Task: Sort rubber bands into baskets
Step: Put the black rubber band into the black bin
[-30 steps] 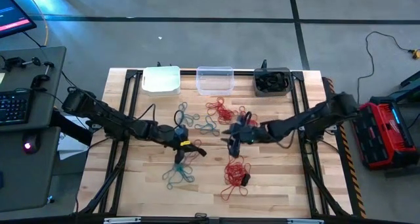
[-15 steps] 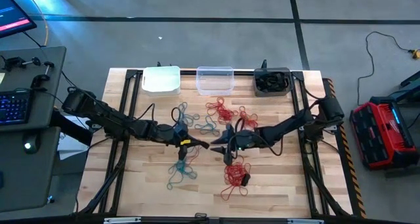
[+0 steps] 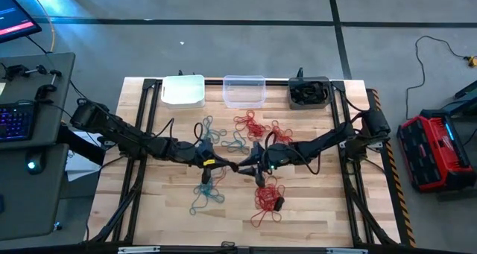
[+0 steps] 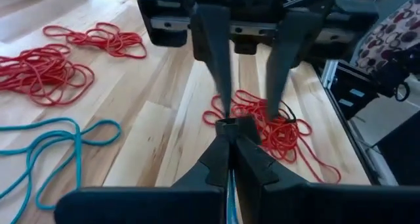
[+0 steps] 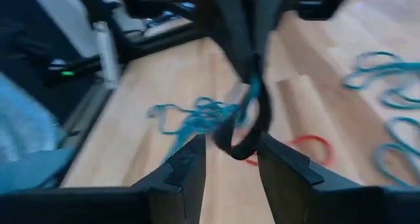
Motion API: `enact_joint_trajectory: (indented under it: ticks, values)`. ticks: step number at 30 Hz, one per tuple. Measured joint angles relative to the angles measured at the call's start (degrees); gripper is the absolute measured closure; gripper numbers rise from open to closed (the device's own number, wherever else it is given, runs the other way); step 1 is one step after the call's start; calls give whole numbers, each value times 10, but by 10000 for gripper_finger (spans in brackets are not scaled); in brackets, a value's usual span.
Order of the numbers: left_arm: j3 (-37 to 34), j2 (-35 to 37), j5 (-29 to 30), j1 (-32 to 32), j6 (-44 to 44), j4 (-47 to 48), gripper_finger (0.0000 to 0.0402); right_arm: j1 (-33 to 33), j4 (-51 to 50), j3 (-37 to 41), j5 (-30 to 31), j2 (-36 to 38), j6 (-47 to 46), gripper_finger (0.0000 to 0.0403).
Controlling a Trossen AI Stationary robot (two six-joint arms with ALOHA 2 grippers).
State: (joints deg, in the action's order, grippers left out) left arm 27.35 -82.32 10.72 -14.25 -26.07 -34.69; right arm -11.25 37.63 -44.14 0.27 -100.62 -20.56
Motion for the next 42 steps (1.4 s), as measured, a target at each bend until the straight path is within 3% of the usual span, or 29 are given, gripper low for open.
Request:
enact_joint_trajectory:
  ticks: [9,19,22,26,35,42]
  values:
    - [0,0,-11,-19,67,-17,401,0,20,0,-23,0,0,290]
    - [0,0,3,-20,82,-25,401,-1,19,0,-29,0,0,384]
    - [0,0,4,-20,83,-25,401,0,19,0,-29,0,0,393]
    - [0,0,4,-20,85,-25,400,1,19,0,-26,0,1,375]
    - [0,0,6,-20,103,-25,401,1,12,0,-20,0,1,291]
    - [0,0,6,-21,117,-30,400,12,13,0,-28,-1,8,291]
